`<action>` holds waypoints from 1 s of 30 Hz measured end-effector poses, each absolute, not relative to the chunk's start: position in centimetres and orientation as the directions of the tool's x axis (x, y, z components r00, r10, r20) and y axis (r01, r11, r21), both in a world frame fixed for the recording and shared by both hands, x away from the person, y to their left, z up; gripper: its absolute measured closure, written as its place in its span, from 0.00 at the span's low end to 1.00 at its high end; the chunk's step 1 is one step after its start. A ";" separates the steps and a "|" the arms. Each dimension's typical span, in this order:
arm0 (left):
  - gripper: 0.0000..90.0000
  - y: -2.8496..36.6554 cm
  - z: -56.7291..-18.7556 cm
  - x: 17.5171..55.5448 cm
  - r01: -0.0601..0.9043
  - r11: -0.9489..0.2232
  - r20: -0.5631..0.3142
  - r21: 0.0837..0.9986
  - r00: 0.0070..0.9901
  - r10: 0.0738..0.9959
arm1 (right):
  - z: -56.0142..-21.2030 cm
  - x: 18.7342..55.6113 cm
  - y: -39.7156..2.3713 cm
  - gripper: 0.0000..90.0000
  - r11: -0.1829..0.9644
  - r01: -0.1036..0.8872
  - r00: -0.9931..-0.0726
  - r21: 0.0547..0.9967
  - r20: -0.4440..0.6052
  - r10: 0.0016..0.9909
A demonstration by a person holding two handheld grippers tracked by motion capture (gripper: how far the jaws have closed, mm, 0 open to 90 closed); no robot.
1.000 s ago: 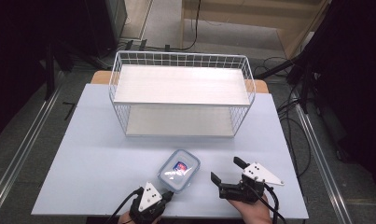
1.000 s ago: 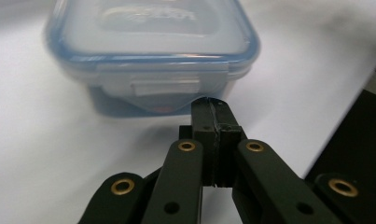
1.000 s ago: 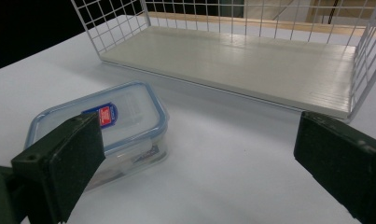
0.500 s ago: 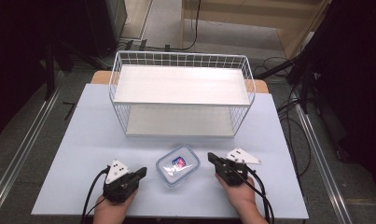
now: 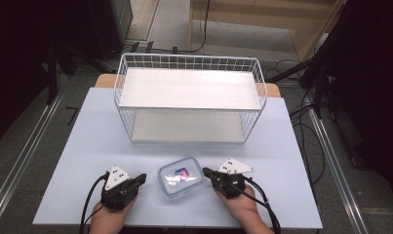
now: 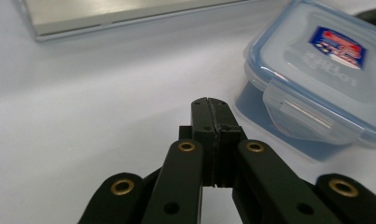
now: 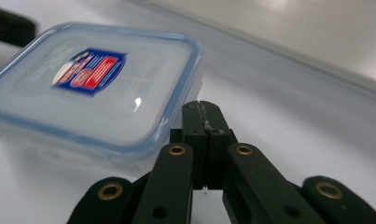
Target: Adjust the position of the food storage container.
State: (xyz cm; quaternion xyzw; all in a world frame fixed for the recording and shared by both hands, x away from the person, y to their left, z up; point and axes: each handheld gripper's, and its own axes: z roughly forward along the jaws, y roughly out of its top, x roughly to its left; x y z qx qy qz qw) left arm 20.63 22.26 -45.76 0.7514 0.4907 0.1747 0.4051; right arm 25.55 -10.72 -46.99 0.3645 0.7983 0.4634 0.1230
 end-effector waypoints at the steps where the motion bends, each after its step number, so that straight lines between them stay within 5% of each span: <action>1: 1.00 22.4 -45.9 20.7 0.605 -0.189 -0.138 0.774 0.451 0.882 | -47.0 25.0 -10.5 1.00 0.309 0.466 -0.715 0.829 0.147 0.684; 10: 1.00 21.5 -46.8 19.5 0.636 -0.229 -0.151 0.737 0.485 0.861 | -45.9 21.4 -12.5 1.00 0.322 0.466 -0.706 0.824 0.126 0.697; 30: 1.00 17.2 -46.5 22.4 0.595 -0.291 -0.141 0.749 0.573 0.808 | -46.1 20.2 -17.2 1.00 0.204 0.510 -0.594 0.836 0.170 0.787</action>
